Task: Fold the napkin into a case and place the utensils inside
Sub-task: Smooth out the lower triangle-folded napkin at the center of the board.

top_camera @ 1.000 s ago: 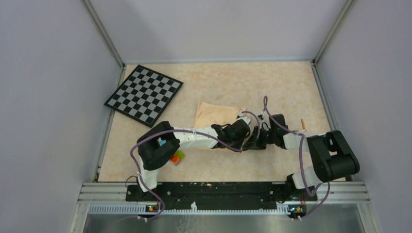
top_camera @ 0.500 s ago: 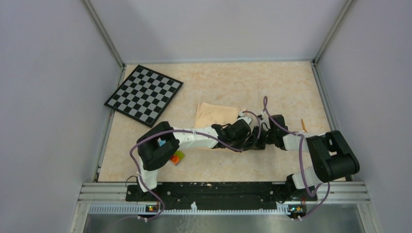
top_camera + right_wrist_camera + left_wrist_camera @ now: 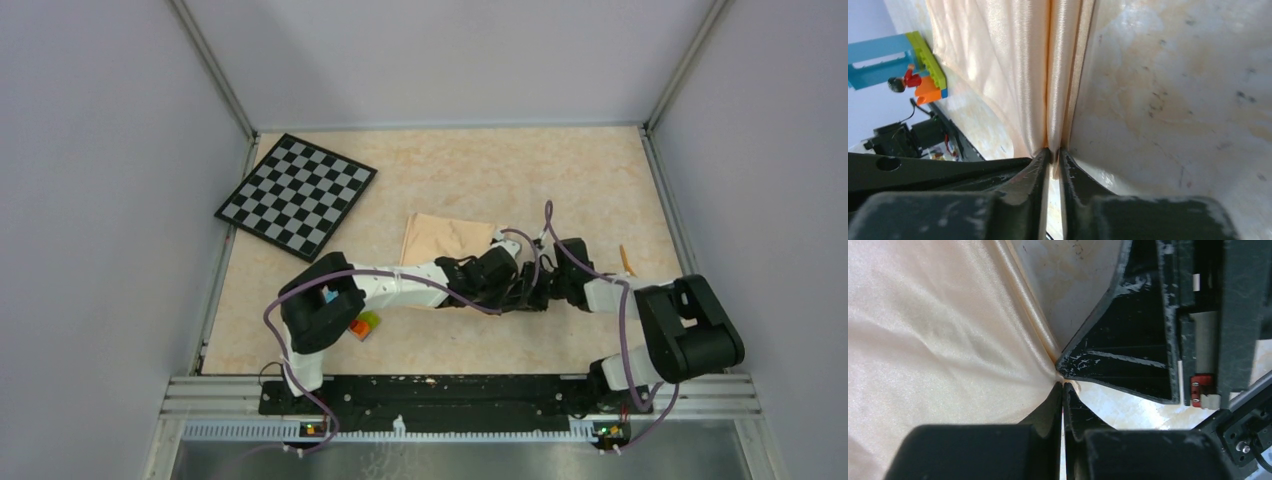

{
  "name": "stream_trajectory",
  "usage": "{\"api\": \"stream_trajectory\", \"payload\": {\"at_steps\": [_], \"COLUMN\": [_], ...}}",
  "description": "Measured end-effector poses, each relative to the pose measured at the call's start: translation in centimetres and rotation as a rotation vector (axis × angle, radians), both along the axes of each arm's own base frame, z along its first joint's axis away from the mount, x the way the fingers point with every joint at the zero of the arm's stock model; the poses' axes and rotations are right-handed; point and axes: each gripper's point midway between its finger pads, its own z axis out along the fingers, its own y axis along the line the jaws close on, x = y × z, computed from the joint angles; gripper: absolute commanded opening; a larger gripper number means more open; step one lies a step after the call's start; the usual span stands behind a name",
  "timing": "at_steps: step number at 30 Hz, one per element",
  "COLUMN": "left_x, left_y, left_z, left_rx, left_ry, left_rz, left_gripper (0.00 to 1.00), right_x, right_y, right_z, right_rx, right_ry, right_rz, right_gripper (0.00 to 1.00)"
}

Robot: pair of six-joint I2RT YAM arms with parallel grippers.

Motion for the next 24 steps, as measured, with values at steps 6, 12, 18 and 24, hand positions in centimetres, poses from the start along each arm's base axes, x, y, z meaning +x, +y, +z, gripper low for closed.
{"api": "stream_trajectory", "payload": {"at_steps": [6,12,18,24], "left_x": [-0.2,-0.2,0.1,0.2], "left_y": [0.2,1.8,5.5,9.3], "left_z": [0.5,6.4,12.0,10.7], "left_rx": [-0.005,-0.073,-0.171,-0.121], "left_ry": [0.008,-0.058,-0.152,-0.159], "left_rz": [0.008,0.032,0.102,0.177], "left_gripper": [0.51,0.57,0.58,0.58], "right_x": [-0.1,-0.6,-0.2,-0.1], "right_y": [-1.3,-2.1,-0.4,0.6], "right_z": [0.8,1.5,1.3,0.7], "right_rx": [-0.07,-0.111,-0.179,-0.279], "right_ry": [-0.026,-0.051,-0.058,-0.068], "right_rz": [-0.046,-0.046,0.035,0.07], "right_gripper": [0.41,0.45,0.44,0.27]}}
